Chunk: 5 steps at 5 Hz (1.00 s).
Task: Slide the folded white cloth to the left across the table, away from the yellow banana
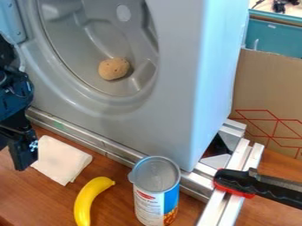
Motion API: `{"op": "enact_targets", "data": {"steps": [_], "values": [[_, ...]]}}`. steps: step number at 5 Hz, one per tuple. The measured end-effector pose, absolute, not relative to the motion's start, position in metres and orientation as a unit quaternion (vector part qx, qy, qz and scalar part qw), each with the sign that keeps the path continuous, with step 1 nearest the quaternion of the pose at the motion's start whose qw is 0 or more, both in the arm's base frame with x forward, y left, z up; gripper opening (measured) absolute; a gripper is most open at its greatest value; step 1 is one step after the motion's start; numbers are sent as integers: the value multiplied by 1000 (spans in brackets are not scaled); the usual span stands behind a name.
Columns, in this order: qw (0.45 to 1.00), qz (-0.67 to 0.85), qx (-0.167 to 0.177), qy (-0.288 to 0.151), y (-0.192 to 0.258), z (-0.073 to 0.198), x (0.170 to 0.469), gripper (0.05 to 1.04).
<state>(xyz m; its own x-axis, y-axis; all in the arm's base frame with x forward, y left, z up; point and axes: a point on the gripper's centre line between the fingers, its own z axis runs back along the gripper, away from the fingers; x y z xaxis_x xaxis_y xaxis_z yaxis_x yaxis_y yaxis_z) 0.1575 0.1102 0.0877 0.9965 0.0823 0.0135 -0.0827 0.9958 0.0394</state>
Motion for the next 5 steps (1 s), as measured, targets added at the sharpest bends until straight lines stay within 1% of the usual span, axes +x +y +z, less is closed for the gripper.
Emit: {"op": "enact_targets", "data": {"steps": [1, 2, 3, 4, 5], "values": [[999, 43, 16, 2, 110, 83, 157, 1001], [997, 61, 33, 33, 133, 56, 176, 1001], [996, 25, 56, 57, 144, 26, 201, 1001], [996, 9, 65, 54, 154, 5, 215, 1001], [998, -3, 61, 29, 159, -2, 230, 1001]]}}
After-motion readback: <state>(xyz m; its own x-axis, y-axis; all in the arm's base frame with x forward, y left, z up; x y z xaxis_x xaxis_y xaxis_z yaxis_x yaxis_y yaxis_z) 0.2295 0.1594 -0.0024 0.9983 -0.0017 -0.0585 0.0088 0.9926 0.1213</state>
